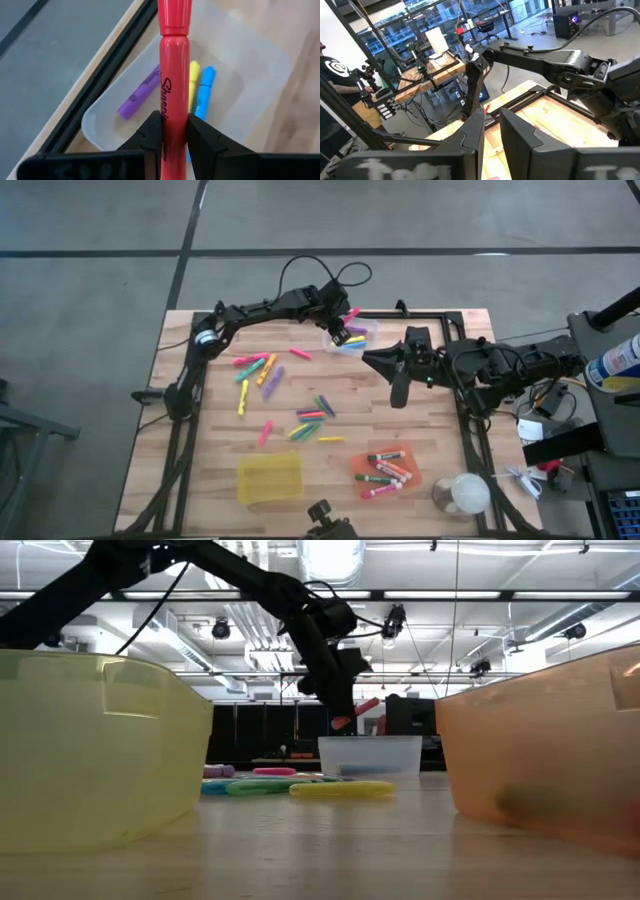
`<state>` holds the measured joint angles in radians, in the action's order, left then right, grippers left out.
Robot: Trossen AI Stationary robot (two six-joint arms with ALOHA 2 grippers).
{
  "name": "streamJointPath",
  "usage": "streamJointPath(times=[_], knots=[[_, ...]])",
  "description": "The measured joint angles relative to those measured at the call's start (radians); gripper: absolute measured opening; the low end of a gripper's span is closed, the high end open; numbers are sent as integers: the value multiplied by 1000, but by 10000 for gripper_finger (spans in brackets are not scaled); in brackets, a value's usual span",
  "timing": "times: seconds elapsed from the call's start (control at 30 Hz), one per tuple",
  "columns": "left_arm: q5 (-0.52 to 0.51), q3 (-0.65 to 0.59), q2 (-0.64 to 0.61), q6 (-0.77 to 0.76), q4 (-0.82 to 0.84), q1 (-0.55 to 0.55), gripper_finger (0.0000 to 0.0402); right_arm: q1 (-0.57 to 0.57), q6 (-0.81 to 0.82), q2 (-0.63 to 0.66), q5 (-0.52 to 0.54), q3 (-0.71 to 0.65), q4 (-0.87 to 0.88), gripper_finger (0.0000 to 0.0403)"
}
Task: Pick & Place Markers
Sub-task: Put the bottom pink highlighter pen into the transparent bin, then put the purple highlighter pen into the transparent bin
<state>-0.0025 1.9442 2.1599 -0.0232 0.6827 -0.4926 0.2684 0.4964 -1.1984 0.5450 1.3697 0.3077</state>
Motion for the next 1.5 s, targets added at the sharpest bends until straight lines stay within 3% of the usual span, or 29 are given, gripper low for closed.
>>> streamJointPath(times=[0.2,0.6,0.87,1.13,1.33,1.5], knots=[[0,0,8,28,-44,-5,74,0,-2,0,-5,0,8,57],[13,0,8,-19,-42,-5,146,0,-34,0,-4,0,10,57],[16,0,-42,-194,181,1,148,-2,-56,0,-2,-1,10,57],[11,-4,-79,-308,532,18,148,-3,-60,0,7,-1,8,57],[2,-94,-122,-332,541,69,148,-9,-63,0,8,-1,1,57],[-16,-252,-225,-399,481,97,148,-6,-59,0,7,-1,-6,57]])
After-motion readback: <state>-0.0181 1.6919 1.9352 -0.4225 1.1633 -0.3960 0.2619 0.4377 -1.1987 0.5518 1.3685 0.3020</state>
